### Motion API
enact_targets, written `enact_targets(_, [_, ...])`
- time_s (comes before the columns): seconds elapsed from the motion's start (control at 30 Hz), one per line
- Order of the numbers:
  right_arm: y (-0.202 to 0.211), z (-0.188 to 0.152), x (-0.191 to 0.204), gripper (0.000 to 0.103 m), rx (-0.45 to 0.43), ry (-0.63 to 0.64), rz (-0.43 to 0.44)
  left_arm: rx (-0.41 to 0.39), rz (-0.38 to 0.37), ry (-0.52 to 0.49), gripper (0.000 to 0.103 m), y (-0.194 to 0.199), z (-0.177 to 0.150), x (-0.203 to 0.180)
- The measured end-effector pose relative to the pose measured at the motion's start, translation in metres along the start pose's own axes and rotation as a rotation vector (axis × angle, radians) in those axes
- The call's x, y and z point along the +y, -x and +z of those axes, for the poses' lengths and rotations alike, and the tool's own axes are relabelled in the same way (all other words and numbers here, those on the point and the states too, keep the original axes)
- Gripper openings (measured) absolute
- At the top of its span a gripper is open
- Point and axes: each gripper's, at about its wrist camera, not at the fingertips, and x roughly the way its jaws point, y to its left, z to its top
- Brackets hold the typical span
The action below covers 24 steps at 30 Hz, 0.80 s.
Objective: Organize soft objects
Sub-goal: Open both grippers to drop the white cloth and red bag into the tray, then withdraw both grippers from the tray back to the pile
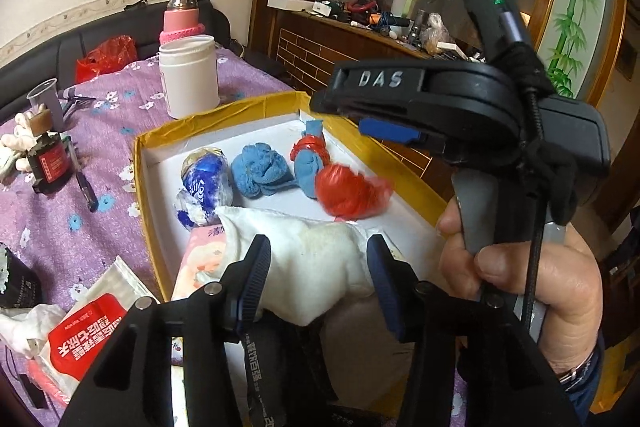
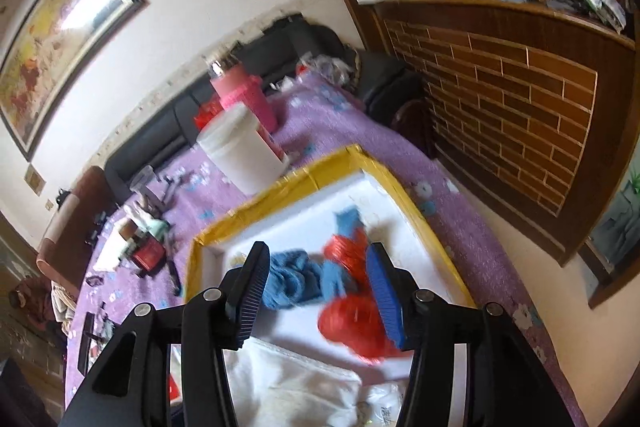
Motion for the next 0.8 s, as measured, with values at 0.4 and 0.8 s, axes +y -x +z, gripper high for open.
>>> enact_targets(0.4, [0.011,0.000,0.013,0.057,-0.081,0.034,0.046,-0.016,0.005,0.008,0.050,0.038,0.002,0.003])
enact_targets(0.8, [0.020,-0.021,0.052,0.057,-0.156,0.173,0.130,-0.061,0.124,0.097,0.060,0.134,-0.056,0.073])
